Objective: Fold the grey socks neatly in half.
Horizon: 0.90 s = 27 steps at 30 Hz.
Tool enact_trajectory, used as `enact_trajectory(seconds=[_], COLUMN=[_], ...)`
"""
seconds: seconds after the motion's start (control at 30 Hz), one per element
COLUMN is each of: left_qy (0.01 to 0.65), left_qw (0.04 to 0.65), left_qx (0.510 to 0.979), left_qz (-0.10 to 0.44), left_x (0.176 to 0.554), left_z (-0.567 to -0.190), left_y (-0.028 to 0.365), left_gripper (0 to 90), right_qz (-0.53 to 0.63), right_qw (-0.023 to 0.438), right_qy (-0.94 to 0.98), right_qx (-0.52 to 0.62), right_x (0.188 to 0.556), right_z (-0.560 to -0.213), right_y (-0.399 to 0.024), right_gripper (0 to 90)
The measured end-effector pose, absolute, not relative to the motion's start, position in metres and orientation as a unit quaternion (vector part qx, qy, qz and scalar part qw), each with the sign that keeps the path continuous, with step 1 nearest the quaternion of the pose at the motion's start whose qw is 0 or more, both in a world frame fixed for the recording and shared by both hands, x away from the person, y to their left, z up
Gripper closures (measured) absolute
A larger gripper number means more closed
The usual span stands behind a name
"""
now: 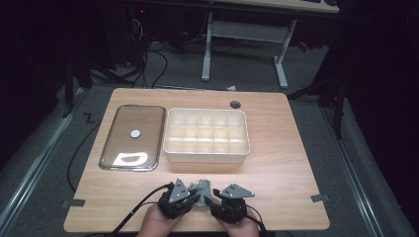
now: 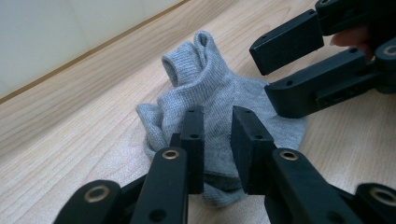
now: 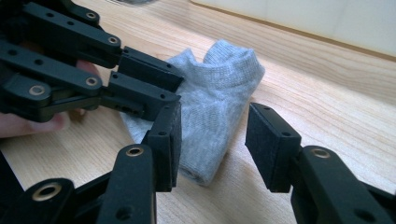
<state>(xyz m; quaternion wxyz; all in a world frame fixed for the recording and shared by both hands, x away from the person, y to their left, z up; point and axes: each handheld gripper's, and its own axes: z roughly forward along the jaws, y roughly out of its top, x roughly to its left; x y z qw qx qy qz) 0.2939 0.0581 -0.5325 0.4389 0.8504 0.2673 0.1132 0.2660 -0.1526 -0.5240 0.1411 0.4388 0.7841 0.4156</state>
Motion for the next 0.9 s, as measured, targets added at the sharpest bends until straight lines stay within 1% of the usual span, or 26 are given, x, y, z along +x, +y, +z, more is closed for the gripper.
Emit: enact_trajectory(seconds=[0.1, 0.17, 0.3, 0.37, 0.4, 0.43, 0.47, 0.53, 0.57, 0.63, 0.7, 0.8, 0.9], left_qy=[0.265, 0.264, 0.259, 0.258, 0.257, 0.257, 0.255, 0.254, 0.256, 0.256, 0.261, 0.268, 0.276], left_qw=[0.437, 0.437, 0.439, 0.439, 0.44, 0.44, 0.442, 0.446, 0.448, 0.455, 0.453, 0.442, 0.435], left_qx=[0.852, 0.852, 0.854, 0.855, 0.854, 0.854, 0.854, 0.852, 0.849, 0.84, 0.836, 0.841, 0.846], left_qz=[0.113, 0.113, 0.106, 0.104, 0.103, 0.103, 0.099, 0.105, 0.118, 0.149, 0.167, 0.162, 0.141], left_x=[0.2937, 0.2937, 0.2943, 0.294, 0.2939, 0.2939, 0.2941, 0.2928, 0.2907, 0.286, 0.2845, 0.2868, 0.2914], left_z=[-0.5324, -0.5324, -0.5327, -0.5326, -0.5327, -0.5327, -0.5325, -0.532, -0.5316, -0.5312, -0.5311, -0.5315, -0.5321], left_y=[0.0579, 0.0579, 0.0579, 0.0579, 0.0579, 0.0579, 0.0583, 0.0603, 0.0612, 0.0624, 0.062, 0.0607, 0.0604], left_gripper=[73.9, 73.7, 71.3, 69.8, 68.8, 67.8, 67.3, 65.8, 66.7, 71.6, 75.6, 80.6, 82.0], right_qz=[0.414, 0.415, 0.409, 0.408, 0.407, 0.407, 0.408, 0.409, 0.408, 0.406, 0.406, 0.406, 0.406], right_qw=[0.124, 0.119, 0.092, 0.092, 0.094, 0.094, 0.09, 0.087, 0.09, 0.096, 0.096, 0.094, 0.094], right_qy=[0.783, 0.781, 0.781, 0.783, 0.785, 0.785, 0.787, 0.789, 0.79, 0.794, 0.795, 0.795, 0.795], right_qx=[0.447, 0.451, 0.463, 0.46, 0.457, 0.457, 0.455, 0.45, 0.449, 0.441, 0.44, 0.441, 0.441], right_x=[0.267, 0.2671, 0.2707, 0.2701, 0.2697, 0.2697, 0.2695, 0.269, 0.2682, 0.2676, 0.2679, 0.2685, 0.2684], right_z=[-0.5249, -0.5256, -0.531, -0.5325, -0.5328, -0.5328, -0.5329, -0.5328, -0.5323, -0.5314, -0.5313, -0.5309, -0.5305], right_y=[-0.1533, -0.1533, -0.1533, -0.1518, -0.151, -0.151, -0.1497, -0.1494, -0.1488, -0.1482, -0.1489, -0.1502, -0.1509], right_gripper=[59.5, 59.5, 58.3, 59.6, 62.4, 62.4, 67.6, 72.7, 74.6, 77.4, 78.0, 78.9, 79.5])
